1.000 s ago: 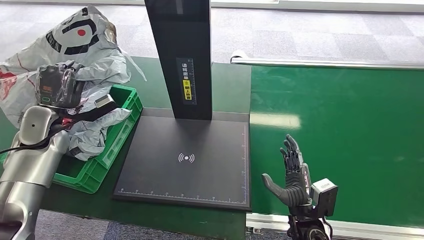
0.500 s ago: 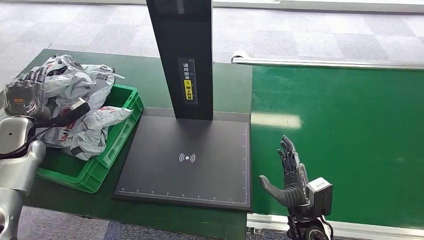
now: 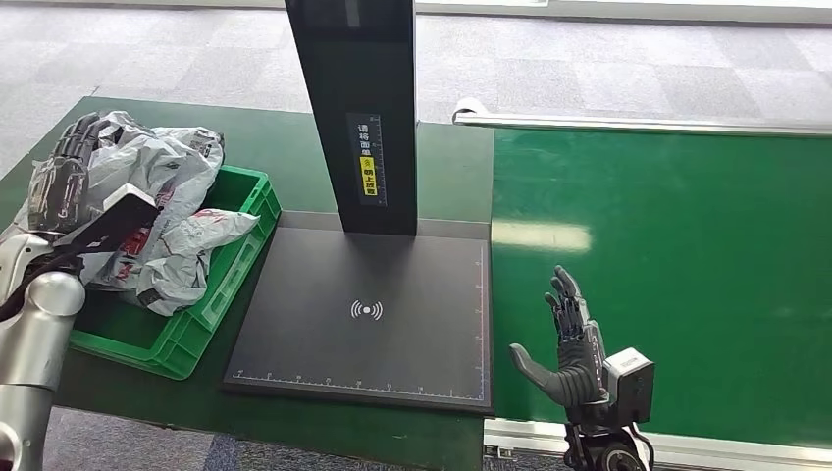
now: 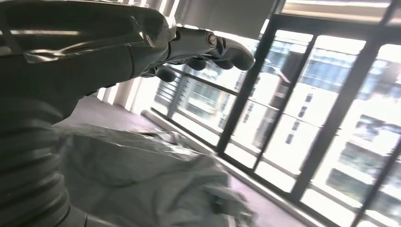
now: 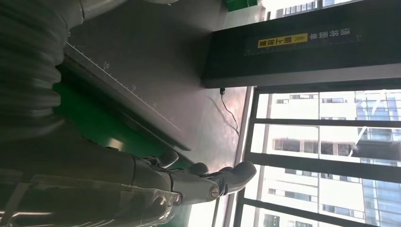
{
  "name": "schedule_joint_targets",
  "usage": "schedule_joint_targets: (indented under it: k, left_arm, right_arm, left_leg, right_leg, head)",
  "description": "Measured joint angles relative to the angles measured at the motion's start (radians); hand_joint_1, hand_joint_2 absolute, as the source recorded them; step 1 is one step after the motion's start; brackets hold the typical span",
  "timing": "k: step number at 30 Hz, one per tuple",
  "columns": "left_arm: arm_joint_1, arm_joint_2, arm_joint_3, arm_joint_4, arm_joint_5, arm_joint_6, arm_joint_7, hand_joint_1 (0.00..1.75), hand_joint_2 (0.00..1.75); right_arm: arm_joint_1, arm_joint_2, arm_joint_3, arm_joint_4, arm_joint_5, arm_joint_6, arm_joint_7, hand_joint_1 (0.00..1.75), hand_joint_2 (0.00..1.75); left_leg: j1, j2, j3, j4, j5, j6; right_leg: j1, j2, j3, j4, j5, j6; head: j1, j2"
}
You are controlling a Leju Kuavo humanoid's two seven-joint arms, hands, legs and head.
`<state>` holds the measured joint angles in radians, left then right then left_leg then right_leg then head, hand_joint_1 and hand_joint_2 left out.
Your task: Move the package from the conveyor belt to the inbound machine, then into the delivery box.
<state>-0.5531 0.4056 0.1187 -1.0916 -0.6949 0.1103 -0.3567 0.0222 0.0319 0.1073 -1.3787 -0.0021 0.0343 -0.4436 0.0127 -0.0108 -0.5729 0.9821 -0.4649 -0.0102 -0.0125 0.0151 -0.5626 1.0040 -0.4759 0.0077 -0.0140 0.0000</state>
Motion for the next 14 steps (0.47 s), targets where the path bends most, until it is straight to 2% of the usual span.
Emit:
schedule_joint_targets:
  k: [3, 7, 12, 14]
  left_arm:
    - [0.053, -0.029, -0.01, -0.129, 0.205, -0.053, -0.092, 0.0, 1.75]
    - [0.095, -0.052, -0.026, -0.247, 0.279, -0.076, -0.112, 0.0, 1.75]
    - [0.163, -0.095, -0.062, -0.379, 0.447, -0.156, -0.217, 0.0, 1.75]
    - [0.191, -0.112, -0.083, -0.422, 0.468, -0.162, -0.228, 0.0, 1.75]
  right_arm:
    - [0.0, -0.001, -0.002, 0.0, -0.008, -0.003, -0.003, 0.0, 1.75]
    - [0.0, -0.001, -0.003, 0.002, -0.013, -0.004, -0.006, 0.0, 1.75]
    - [0.0, -0.002, -0.003, 0.008, -0.02, -0.007, -0.018, 0.0, 1.75]
    - [0.0, -0.001, -0.003, 0.012, -0.021, -0.009, -0.024, 0.0, 1.75]
  left_leg:
    - [0.0, 0.0, 0.0, 0.0, 0.0, 0.0]
    - [0.0, 0.0, 0.0, 0.0, 0.0, 0.0]
    - [0.0, 0.0, 0.0, 0.0, 0.0, 0.0]
    - [0.0, 0.0, 0.0, 0.0, 0.0, 0.0]
  right_leg:
    - [0.0, 0.0, 0.0, 0.0, 0.0, 0.0]
    - [0.0, 0.0, 0.0, 0.0, 0.0, 0.0]
    - [0.0, 0.0, 0.0, 0.0, 0.0, 0.0]
    - [0.0, 0.0, 0.001, 0.0, 0.0, 0.0]
  head:
    - [0.0, 0.0]
    - [0.0, 0.0]
    - [0.0, 0.0]
    - [0.0, 0.0]
